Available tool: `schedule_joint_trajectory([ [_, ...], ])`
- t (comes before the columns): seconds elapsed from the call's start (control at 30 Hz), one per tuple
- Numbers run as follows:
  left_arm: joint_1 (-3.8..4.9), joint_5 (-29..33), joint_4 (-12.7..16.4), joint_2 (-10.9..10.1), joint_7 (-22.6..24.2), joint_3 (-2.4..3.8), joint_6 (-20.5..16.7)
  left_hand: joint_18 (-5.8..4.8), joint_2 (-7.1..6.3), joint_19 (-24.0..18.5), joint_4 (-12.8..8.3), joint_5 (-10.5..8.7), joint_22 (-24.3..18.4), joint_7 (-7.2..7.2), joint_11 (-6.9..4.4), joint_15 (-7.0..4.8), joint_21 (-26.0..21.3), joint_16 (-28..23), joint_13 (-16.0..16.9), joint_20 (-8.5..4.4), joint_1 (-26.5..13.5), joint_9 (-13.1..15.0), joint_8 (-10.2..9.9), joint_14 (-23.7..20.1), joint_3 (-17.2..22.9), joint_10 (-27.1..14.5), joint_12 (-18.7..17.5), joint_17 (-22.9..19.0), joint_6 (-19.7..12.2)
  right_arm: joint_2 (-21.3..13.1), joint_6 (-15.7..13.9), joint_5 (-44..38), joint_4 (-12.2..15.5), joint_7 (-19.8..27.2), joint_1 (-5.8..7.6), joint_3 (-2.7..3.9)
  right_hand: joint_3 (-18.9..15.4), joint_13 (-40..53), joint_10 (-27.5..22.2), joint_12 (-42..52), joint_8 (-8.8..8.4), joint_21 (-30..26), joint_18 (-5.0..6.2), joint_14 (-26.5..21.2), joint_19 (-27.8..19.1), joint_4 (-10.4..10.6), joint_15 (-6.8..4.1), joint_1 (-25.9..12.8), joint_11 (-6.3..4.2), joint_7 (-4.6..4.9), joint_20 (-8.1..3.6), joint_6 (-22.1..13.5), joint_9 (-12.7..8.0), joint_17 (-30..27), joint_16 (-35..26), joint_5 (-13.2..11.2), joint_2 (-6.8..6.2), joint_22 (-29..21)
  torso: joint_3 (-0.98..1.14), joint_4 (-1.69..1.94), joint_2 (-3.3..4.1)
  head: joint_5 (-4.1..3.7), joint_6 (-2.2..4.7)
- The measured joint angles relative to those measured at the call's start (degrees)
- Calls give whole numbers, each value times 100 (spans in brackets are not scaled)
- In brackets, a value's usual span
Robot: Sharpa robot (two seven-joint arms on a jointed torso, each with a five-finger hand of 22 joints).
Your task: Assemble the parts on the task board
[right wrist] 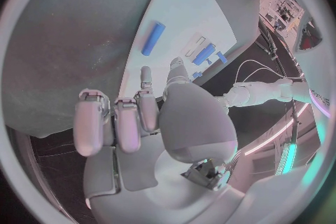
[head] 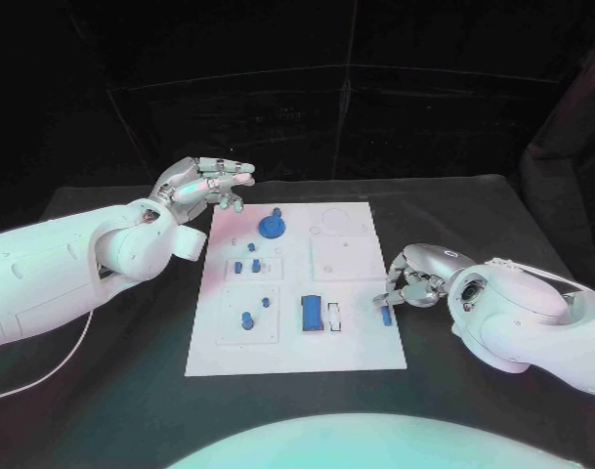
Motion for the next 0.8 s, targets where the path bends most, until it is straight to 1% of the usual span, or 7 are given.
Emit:
schedule_joint_trajectory([
  [0.17,-9,0,-3,8,-2,-16,10,0,0,0,0,0,0,0,0,0,0,0,0,0,0,0,0,0,0,0,0,0,0,61,229,-120,-63,-118,-4,0,-3,-4,-8,0,66,0,0,0,0,71,-44,0,-17,-38,0,75,114,0,0,-6,0,0,-3,5,0,-3,-1],
  [0.23,-9,0,-7,7,-2,-16,12,0,0,0,0,0,0,0,0,0,0,0,0,0,0,0,0,0,0,0,0,0,0,81,333,-153,-90,-163,-4,0,-3,-4,2,0,75,0,0,0,0,83,-45,-1,-43,-38,0,75,139,0,0,-28,-1,0,-3,5,0,-4,-1],
  [0.27,-9,0,-7,6,-2,-16,13,0,0,0,0,0,0,0,0,0,0,0,0,0,0,0,0,0,0,0,0,0,0,88,378,-164,-100,-181,-4,-1,-17,-39,2,0,79,0,0,1,0,99,-45,-28,-43,-49,0,86,158,0,0,-28,-29,0,-3,5,0,-7,-2],
  [0.47,-9,0,-8,3,-3,-19,17,0,0,0,0,0,1,0,0,0,0,0,0,0,0,0,0,0,0,0,0,0,0,130,651,-198,-146,-282,-6,-2,-4,-43,2,0,79,0,0,1,0,132,-45,-28,-43,-58,0,95,198,0,-22,-49,-29,0,-5,5,0,-12,-12],
  [0.63,-9,0,-10,1,-3,-20,19,0,0,0,0,0,1,0,0,0,0,0,0,0,0,0,0,0,0,0,0,1,0,149,774,-207,-157,-330,-7,-2,-4,-43,2,0,79,0,0,1,-12,162,-45,-28,-43,-58,-13,95,216,4,-22,-49,-29,0,-3,0,3,-8,-16],
  [0.73,-9,0,-11,0,-3,-20,21,0,0,0,0,0,1,0,0,0,0,0,0,0,0,0,0,0,0,0,0,0,0,169,838,-209,-167,-347,-7,-3,13,-42,2,0,79,0,0,1,-22,179,-45,-26,-43,-58,-22,95,271,4,-22,-37,-26,0,-3,-1,4,-8,-23],
  [0.8,-10,0,-11,-3,-3,-20,22,0,0,0,0,0,1,0,0,0,0,0,0,0,0,0,0,0,0,0,0,1,0,194,874,-209,-170,-348,-7,-3,57,-28,2,9,100,0,0,-13,-9,136,-57,27,-43,-58,-36,95,316,4,-22,14,25,0,-3,0,4,-8,-29],
])
